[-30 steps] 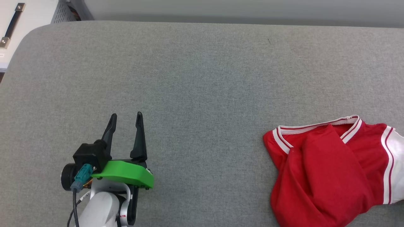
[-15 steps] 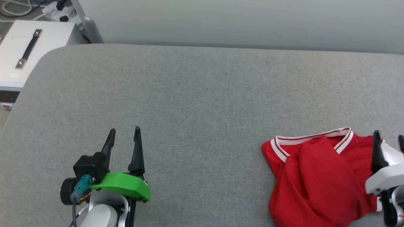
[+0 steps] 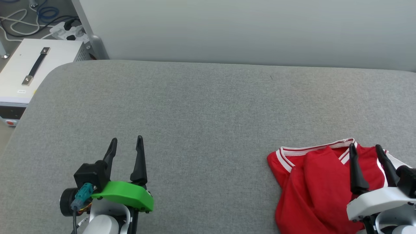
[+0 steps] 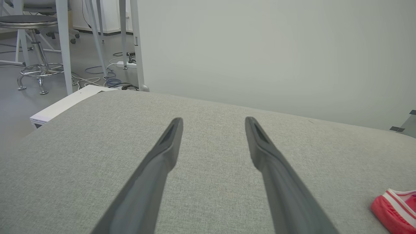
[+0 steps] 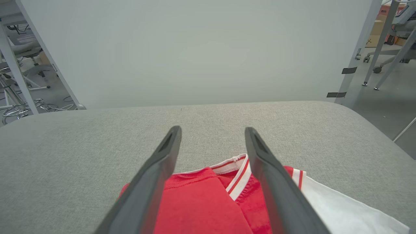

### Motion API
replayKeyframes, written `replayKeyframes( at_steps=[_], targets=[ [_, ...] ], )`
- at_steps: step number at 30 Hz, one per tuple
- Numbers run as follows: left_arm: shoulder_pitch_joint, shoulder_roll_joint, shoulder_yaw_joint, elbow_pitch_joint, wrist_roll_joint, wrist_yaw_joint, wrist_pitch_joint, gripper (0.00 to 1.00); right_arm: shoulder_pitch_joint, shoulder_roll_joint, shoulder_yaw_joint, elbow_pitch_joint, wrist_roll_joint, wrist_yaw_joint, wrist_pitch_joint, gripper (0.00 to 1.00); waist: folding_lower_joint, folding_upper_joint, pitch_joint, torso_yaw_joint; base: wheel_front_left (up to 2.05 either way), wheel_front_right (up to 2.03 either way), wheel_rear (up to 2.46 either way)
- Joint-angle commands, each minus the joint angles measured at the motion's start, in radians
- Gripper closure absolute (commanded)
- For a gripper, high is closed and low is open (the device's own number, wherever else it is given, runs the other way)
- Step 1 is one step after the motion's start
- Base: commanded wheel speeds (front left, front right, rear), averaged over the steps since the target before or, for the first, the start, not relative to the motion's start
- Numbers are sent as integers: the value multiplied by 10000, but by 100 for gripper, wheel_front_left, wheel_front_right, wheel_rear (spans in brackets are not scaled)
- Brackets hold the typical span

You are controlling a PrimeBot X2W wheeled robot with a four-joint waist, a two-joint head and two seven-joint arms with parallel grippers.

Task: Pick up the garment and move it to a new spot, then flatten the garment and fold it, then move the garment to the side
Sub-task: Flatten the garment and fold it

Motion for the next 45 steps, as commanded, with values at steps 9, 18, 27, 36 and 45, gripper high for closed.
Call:
replayKeyframes(
  at_steps=[9,18,27,36,45],
  targets=[
    [-744,17,-922,-144,329,-338,864,0,453,160,237,-1094,-31,-7,518,0,0,0,214,-375,0,0,0],
    [-3129,-832,-2740,634,547,-1638,2833,0,187,182,451,-1604,47,-7,609,0,0,0,1101,-1068,0,0,0],
    [-5315,-1526,-4176,2134,669,-2708,5045,0,-205,187,562,-1704,258,-7,358,0,0,0,2109,-1686,0,0,0],
    [-6624,-1728,-5253,4238,686,-3092,6461,0,-576,188,731,-1365,576,-7,73,0,0,0,2801,-2284,0,0,0],
    [-7372,-1824,-6868,6171,728,-3207,7339,0,-841,188,755,-1010,800,-7,-162,0,0,0,3118,-2509,0,0,0]
  ],
)
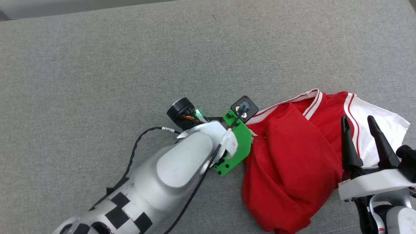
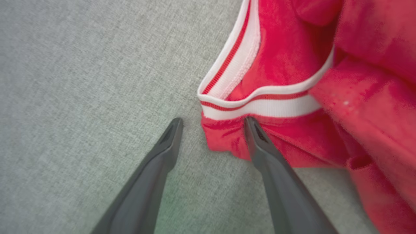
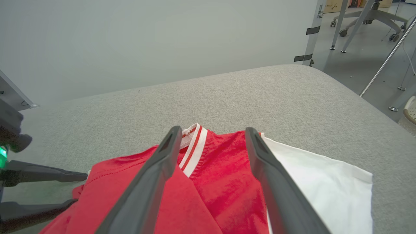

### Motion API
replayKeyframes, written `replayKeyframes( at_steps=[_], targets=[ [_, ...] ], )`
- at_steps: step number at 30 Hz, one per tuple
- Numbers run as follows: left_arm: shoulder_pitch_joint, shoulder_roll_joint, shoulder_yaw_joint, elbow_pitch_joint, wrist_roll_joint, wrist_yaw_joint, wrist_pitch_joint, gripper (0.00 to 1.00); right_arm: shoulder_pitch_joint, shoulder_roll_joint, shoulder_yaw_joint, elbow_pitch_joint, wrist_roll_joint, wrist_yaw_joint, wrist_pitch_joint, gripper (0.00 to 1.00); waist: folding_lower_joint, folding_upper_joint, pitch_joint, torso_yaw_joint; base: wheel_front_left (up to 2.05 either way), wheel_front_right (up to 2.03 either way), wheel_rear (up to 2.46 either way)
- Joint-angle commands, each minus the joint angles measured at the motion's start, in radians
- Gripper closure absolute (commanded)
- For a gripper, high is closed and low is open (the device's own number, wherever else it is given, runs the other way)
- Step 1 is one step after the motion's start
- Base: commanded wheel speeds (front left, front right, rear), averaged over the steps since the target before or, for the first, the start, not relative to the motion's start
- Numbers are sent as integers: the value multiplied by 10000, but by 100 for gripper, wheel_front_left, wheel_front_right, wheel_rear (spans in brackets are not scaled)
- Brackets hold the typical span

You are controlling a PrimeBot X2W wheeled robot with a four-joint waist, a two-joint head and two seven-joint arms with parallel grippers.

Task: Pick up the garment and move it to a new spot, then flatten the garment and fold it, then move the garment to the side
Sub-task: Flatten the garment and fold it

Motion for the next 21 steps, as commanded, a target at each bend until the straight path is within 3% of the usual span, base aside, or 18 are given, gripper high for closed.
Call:
replayKeyframes(
  at_steps=[1,2,3,4,5,12,21],
  targets=[
    [155,-16,-576,445,-136,-49,374,0,-189,14,13,76,67,-7,-112,0,0,0,88,-117,0,0,0],
    [169,-18,-845,534,-307,-50,551,0,-205,14,16,102,81,-7,-127,0,0,0,88,-133,0,0,0],
    [155,-1,-1144,546,-551,-51,658,56,-222,14,2,129,126,-7,-158,0,0,0,81,-149,0,0,0],
    [98,45,-1191,533,-702,-52,520,65,-232,14,-10,146,143,-7,-170,0,0,0,75,-152,0,0,0],
    [35,113,-1262,582,-836,-52,433,100,-239,14,-46,165,145,-7,-182,0,0,0,54,-148,0,0,0],
    [-365,367,-758,500,-1230,4,-767,100,-140,14,-338,178,141,-7,-150,0,0,0,-294,156,0,0,0],
    [-492,1470,91,-725,-1249,1012,-1630,100,50,14,-696,-4,56,-7,62,0,0,0,-891,903,0,0,0]
  ],
)
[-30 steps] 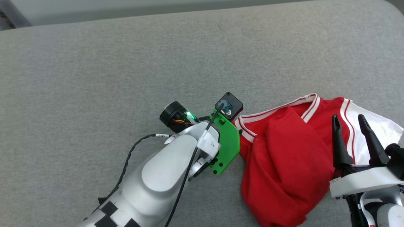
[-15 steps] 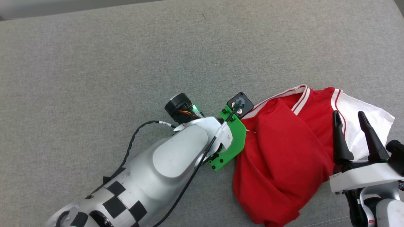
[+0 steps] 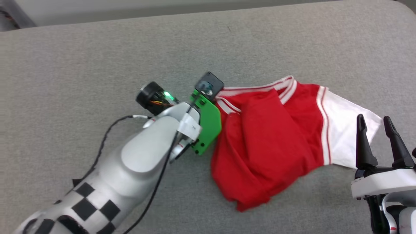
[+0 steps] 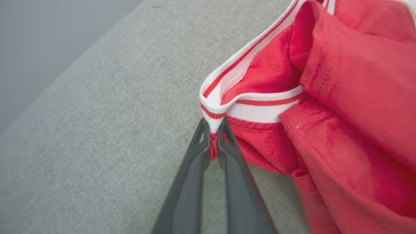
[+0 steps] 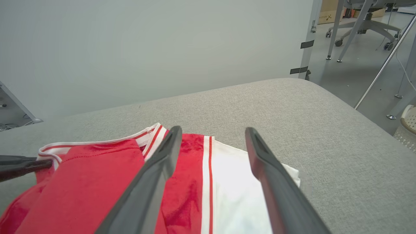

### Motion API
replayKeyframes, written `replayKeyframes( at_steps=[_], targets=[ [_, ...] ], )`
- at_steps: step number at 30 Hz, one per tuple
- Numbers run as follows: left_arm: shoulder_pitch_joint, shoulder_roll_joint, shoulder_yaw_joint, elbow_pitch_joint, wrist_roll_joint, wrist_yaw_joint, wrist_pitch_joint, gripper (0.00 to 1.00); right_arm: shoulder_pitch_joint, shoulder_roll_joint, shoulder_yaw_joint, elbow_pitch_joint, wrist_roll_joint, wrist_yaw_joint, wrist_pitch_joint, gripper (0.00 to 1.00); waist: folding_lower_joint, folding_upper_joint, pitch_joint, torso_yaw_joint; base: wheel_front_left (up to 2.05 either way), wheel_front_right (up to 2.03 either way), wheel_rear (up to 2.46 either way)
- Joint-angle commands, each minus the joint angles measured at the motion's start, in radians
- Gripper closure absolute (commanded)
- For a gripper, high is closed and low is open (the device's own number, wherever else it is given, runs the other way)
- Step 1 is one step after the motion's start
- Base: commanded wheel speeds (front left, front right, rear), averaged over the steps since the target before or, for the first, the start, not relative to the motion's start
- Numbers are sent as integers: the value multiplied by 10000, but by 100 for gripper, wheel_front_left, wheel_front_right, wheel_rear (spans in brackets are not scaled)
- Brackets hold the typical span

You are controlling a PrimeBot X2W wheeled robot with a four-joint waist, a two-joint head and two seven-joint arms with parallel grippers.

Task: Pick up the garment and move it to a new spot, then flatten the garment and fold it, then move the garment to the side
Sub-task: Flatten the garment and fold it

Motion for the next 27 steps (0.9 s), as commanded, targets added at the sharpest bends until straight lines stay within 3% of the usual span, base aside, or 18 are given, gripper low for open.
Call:
replayKeyframes(
  at_steps=[1,11,14,21,22,24,27],
  targets=[
    [20,306,181,-249,12,243,-79,100,120,8,-67,-66,-8,-7,54,0,0,0,-318,386,0,0,0],
    [1420,2444,1369,-2257,-724,1621,316,100,398,9,-234,-227,-14,-7,300,0,0,0,-696,861,0,0,0],
    [2081,2542,1653,-2428,-1116,1872,26,100,423,9,-271,-278,-25,-7,361,0,0,0,-679,932,0,0,0],
    [3046,2064,2300,-2170,-1889,2123,-1297,100,396,9,-101,-593,-232,-7,646,0,0,0,-695,1001,0,0,0],
    [3126,1990,2394,-2144,-1968,2145,-1503,80,401,9,-82,-669,-277,-7,676,0,0,0,-705,1011,0,0,0],
    [3287,1878,2523,-2108,-2071,2153,-1897,0,421,9,-60,-814,-324,-7,757,0,0,0,-738,1034,0,0,0],
    [3504,1764,2716,-2164,-2157,2177,-2533,0,455,9,-24,-974,-375,-7,855,0,0,0,-834,1076,0,0,0]
  ],
)
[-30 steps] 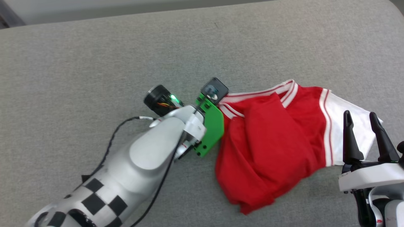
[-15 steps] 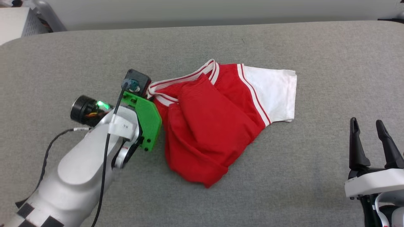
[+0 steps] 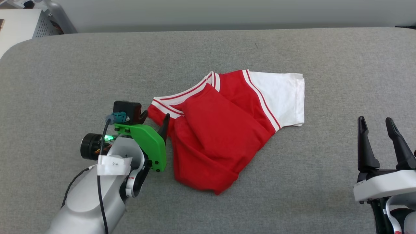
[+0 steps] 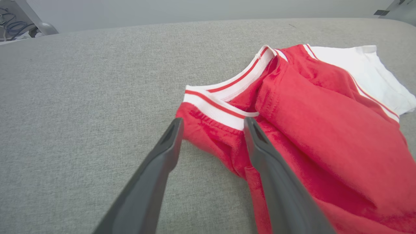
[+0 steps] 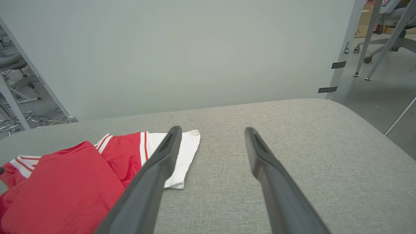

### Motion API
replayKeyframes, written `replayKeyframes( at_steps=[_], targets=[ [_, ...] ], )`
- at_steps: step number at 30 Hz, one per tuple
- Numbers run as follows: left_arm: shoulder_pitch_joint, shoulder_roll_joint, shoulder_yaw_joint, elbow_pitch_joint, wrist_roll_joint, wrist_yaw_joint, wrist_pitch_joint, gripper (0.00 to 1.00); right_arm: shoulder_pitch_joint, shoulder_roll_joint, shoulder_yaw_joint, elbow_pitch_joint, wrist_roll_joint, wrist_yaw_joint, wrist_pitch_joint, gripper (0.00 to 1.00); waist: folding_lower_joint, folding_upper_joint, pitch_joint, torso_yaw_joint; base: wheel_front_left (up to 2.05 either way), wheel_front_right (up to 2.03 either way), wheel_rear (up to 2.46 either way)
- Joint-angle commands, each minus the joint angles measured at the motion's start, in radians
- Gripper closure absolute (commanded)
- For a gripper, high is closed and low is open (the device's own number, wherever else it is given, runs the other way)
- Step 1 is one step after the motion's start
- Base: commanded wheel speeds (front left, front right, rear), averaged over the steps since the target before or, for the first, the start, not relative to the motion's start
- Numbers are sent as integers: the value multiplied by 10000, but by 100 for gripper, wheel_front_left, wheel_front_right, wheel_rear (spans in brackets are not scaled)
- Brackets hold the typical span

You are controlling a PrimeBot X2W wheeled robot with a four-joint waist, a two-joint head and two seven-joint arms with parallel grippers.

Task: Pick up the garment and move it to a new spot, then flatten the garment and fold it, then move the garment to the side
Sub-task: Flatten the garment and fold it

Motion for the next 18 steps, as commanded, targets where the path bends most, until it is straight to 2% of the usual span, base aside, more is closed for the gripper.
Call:
replayKeyframes(
  at_steps=[1,7,11,15,17,18],
  targets=[
    [210,-84,127,-67,-46,119,-327,0,116,-7,41,-108,-128,-7,45,0,0,0,-87,35,0,0,0],
    [654,-191,634,-501,-45,597,-1605,0,223,-7,96,-225,-195,-7,189,0,0,0,-348,104,0,0,0],
    [898,-187,748,-831,-182,750,-1675,0,302,-7,132,-232,-155,-7,228,0,0,0,-454,135,0,0,0],
    [795,-46,635,-1144,-389,623,-995,0,331,-7,186,-227,-109,-7,256,0,0,0,-430,128,0,0,0],
    [656,6,516,-1335,-587,425,-442,0,335,-7,187,-229,-99,-7,267,0,0,0,-374,113,0,0,0],
    [344,119,190,-1548,-828,58,611,0,325,-7,208,-222,-86,-7,262,0,0,0,-257,77,0,0,0]
  ],
)
